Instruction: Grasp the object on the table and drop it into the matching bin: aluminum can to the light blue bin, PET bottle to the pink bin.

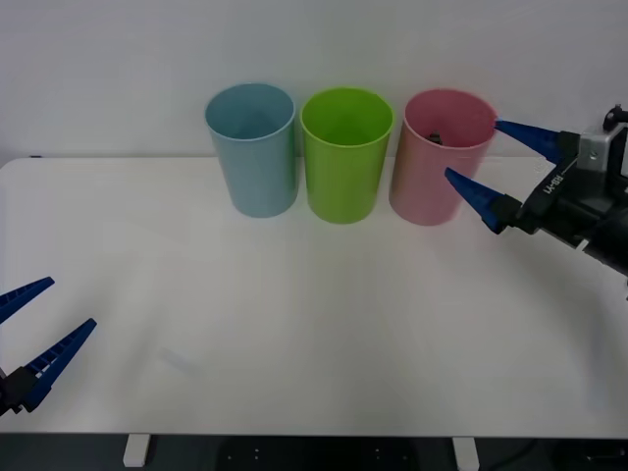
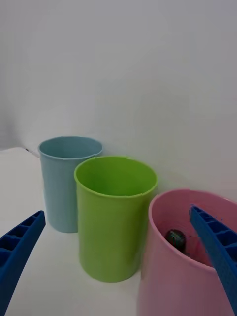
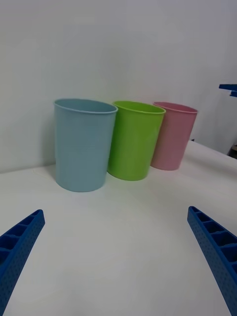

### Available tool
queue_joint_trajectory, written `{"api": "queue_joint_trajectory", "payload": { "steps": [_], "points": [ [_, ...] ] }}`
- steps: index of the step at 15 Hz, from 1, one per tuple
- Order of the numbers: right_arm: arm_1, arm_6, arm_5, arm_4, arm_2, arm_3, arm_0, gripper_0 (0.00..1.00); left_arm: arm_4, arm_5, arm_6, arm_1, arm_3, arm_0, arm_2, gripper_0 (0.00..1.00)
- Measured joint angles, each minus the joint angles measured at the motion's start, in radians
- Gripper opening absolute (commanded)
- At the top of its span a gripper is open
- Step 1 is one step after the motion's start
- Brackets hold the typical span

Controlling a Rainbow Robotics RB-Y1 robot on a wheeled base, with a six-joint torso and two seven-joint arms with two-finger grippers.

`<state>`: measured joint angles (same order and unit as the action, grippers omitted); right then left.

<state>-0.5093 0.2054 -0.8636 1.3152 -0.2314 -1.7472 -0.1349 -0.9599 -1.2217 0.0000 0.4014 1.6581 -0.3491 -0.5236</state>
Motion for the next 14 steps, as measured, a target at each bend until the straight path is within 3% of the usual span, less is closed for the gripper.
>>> {"api": "queue_joint_trajectory", "payload": {
  "steps": [5, 11, 14],
  "points": [
    [0.014, -0.138, -0.108, -0.042, -0.078, -0.002, 0.103, 1.0, 0.0, 0.0, 0.0, 0.0, 0.0, 0.0, 0.0, 1.0],
    [0.076, -0.14, -0.3, -0.043, -0.225, -0.002, 0.208, 1.0, 0.0, 0.0, 0.0, 0.0, 0.0, 0.0, 0.0, 1.0],
    [0.078, -0.131, -0.32, -0.051, -0.251, -0.024, 0.267, 1.0, 0.0, 0.0, 0.0, 0.0, 0.0, 0.0, 0.0, 1.0]
  ]
}}
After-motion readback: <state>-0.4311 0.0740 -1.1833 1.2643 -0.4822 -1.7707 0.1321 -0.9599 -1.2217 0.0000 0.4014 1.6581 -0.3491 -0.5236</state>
